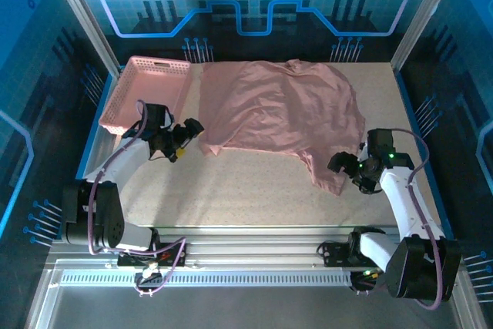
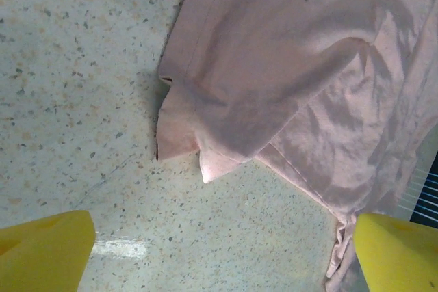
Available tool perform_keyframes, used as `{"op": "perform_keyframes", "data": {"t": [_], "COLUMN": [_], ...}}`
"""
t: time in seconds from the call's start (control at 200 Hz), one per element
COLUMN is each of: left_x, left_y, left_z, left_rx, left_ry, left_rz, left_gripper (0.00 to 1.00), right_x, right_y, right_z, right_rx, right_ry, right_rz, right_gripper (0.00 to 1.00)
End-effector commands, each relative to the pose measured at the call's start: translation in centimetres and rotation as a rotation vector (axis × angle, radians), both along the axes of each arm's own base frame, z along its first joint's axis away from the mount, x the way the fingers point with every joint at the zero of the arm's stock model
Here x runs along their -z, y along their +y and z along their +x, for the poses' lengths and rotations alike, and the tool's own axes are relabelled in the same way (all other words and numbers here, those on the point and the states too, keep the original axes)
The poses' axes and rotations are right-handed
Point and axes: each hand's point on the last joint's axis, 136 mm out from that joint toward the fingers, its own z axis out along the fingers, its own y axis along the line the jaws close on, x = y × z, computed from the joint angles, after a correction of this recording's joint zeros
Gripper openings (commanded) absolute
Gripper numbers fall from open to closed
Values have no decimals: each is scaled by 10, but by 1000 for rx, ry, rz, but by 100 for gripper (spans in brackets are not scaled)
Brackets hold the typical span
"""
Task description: Fold and stack the t-shirts
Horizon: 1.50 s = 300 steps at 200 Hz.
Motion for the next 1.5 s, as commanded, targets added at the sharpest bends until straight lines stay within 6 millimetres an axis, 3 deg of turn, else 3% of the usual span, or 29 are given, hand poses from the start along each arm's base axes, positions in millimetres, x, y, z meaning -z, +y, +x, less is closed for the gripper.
{"op": "perform_keyframes", "data": {"t": [0.0,0.245,0.375,0.84,0.975,1.105,1.19,1.336,1.431,1.496], "left_x": [2,30,36,70,80,88,89,76,66,61], "left_y": [-9,-42,-52,-59,-64,-61,-56,-49,-47,-46], "left_z": [-1,27,48,88,99,98,91,81,72,64], "left_rx": [3,17,14,-34,-39,-40,-33,-9,6,12], "left_ry": [45,83,77,125,136,156,171,158,142,138], "left_rz": [-62,-129,-121,-97,-85,-50,-19,24,33,36], "left_gripper": [93,78,78,68,61,35,20,10,0,0], "right_x": [1,20,24,63,70,71,57,41,54,65], "right_y": [14,17,17,21,17,8,5,0,4,7], "right_z": [-12,-16,-19,-9,-7,-11,-10,-13,-17,-18], "right_rx": [-27,7,26,49,43,54,68,70,61,67], "right_ry": [33,120,144,238,288,322,295,275,317,344], "right_rz": [91,127,135,126,63,2,-8,-37,-18,-5], "right_gripper": [94,86,81,62,54,48,50,54,54,53]}}
